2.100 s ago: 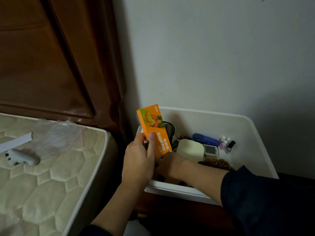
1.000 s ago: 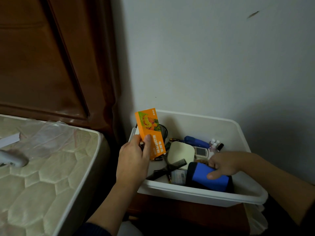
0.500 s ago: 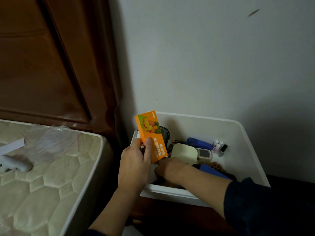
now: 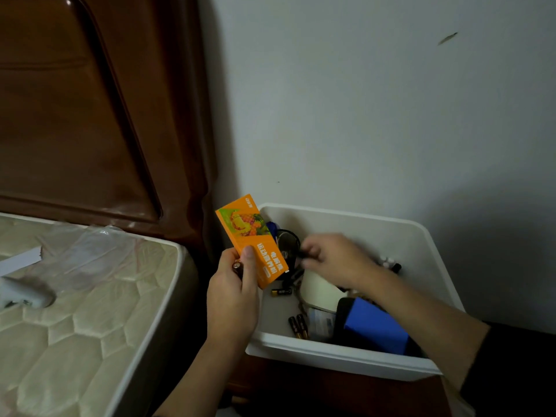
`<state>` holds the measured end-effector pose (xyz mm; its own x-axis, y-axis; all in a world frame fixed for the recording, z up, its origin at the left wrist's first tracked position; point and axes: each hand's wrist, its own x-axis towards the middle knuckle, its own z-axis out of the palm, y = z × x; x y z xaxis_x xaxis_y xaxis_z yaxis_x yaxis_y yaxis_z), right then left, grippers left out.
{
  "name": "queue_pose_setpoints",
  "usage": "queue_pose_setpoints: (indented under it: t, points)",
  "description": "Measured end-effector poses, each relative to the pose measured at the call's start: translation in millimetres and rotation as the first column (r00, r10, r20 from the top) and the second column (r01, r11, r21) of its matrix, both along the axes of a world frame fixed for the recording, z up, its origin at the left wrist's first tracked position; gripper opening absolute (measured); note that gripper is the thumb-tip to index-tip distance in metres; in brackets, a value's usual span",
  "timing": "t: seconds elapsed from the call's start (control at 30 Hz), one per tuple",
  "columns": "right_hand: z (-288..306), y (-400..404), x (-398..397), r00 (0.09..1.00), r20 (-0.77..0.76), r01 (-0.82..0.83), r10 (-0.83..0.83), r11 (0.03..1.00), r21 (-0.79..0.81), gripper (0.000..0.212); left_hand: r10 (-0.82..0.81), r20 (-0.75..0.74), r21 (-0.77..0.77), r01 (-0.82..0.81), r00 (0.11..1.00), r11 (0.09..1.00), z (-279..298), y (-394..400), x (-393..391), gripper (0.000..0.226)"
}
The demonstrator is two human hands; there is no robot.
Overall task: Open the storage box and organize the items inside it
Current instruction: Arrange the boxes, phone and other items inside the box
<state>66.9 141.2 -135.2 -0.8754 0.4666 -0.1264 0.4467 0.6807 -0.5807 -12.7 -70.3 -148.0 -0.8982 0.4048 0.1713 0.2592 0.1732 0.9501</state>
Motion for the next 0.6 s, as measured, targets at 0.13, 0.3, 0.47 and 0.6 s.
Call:
queue_pose_setpoints:
  t: [0.13, 0.3, 0.47, 0.6]
  points:
    - [21, 20, -14, 0.78, -0.487, 0.322, -0.394, 0.919, -0.228, 0.011, 0.0, 0.005, -0.003, 0.0, 1.0, 1.0, 1, 0, 0, 0.041]
    - [11, 15, -37, 0.687, -0.565, 0.317, -0.457, 0.888, -0.333, 0.016, -0.002, -0.005, -0.009, 0.002, 1.0, 1.0, 0, 0, 0, 0.04]
    - [-12, 0, -49, 0.84, -0.448, 0.343, -0.306, 0.939, 0.002, 0.02, -0.014, -0.005, -0.03, 0.014, 1.0, 0.999, -1, 0, -1, 0.044]
    - [-21, 0, -54, 0.91, -0.319, 0.309, -0.264, 0.946, 0.099, 0.015, -0.022, -0.009, -0.029, 0.022, 1.0, 0.999, -1, -1, -1, 0.047]
